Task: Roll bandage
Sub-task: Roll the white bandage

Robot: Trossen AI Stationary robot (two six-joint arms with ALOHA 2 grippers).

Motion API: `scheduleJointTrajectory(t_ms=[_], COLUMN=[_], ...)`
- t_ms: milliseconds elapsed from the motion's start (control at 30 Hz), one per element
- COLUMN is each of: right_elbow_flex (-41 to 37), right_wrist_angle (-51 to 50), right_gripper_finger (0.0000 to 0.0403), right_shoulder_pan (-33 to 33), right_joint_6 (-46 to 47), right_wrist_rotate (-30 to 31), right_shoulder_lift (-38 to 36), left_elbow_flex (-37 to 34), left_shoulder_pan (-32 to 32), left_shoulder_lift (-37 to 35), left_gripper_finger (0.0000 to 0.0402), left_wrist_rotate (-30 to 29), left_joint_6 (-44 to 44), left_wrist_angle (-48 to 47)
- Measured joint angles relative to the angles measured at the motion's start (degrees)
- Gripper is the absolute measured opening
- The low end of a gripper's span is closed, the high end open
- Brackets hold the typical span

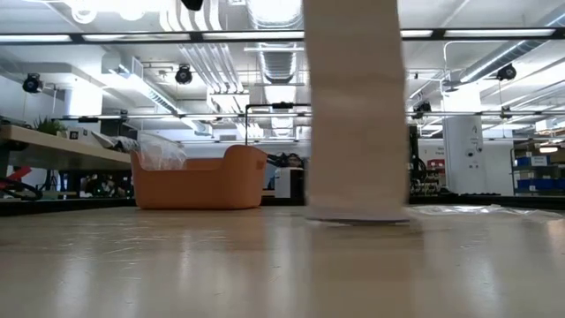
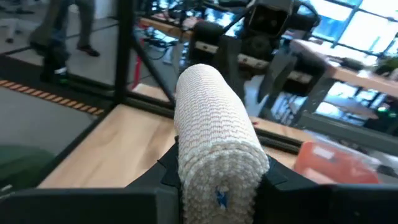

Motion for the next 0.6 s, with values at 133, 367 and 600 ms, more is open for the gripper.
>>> scheduleJointTrajectory(t_ms=[133, 367, 600], right_elbow_flex=[-3.5, -6.6, -9.5], right_wrist_angle=[-1.5, -6.3, -6.2], right_gripper_finger=[0.0085, 0.0085, 0.0085], right_shoulder_pan=[2.1, 3.6, 3.5], right_joint_6=[1.3, 1.7, -2.4], right_wrist_rotate=[0.0, 0.0, 0.0], right_shoulder_lift=[-4.1, -12.1, -16.0], left_elbow_flex=[0.0, 0.0, 0.0], left_shoulder_pan=[-1.4, -1.2, -1.3], left_shoulder_lift=[0.5, 4.0, 12.1], left_gripper_finger=[0.0136, 0.0109, 0.0109], left_wrist_rotate=[-2.1, 0.2, -1.5], left_joint_6=[0.6, -7.7, -12.1], left_wrist_angle=[2.6, 8.2, 16.1])
